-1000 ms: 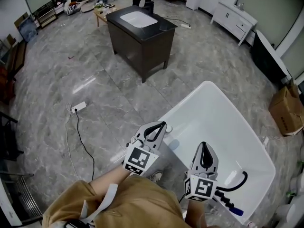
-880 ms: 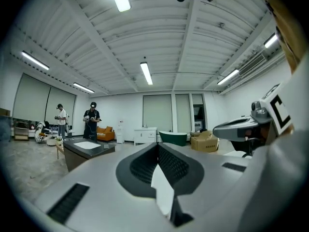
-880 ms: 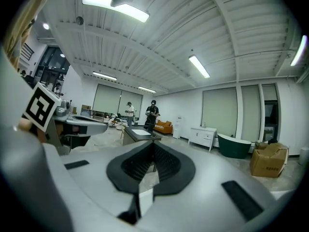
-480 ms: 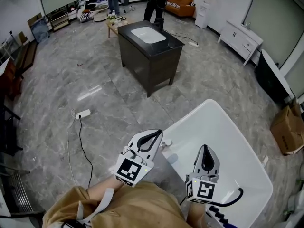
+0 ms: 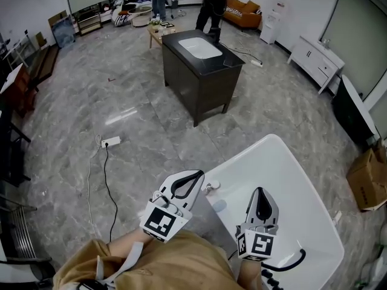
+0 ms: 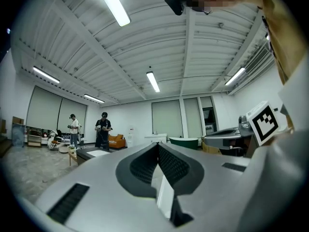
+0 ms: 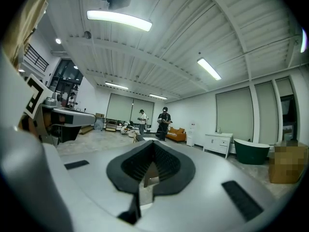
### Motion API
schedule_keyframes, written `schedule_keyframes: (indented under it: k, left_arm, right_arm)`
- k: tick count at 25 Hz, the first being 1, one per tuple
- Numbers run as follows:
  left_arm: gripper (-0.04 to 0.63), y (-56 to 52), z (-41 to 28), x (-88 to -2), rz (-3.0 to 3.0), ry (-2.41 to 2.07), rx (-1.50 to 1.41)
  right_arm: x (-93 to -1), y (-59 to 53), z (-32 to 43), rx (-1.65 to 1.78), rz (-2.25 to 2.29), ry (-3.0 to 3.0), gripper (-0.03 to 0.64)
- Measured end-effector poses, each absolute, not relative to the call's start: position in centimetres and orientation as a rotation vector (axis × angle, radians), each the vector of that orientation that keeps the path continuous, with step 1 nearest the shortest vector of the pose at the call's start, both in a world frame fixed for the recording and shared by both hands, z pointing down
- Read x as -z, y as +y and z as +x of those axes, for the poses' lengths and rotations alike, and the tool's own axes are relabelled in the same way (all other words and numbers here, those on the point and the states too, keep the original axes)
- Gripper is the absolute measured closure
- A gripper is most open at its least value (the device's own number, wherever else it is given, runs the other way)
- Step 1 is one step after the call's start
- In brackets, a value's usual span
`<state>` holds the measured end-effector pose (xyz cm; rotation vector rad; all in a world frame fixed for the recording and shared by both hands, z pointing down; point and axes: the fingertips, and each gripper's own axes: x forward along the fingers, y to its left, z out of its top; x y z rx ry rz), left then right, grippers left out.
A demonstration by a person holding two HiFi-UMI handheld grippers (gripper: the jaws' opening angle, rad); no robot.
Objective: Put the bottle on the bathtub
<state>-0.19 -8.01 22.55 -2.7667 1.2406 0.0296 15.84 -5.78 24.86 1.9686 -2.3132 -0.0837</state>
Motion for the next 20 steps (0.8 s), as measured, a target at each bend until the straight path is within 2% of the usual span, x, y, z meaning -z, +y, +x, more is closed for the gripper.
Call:
schedule_keyframes:
  k: [20]
  left_arm:
    - [0.588, -6.1, 0.7, -23.1, -2.803, 1.212, -0.003]
  right_arm:
    - [-25.7, -3.5, 14.8, 0.053, 1.926, -2.357, 0.612]
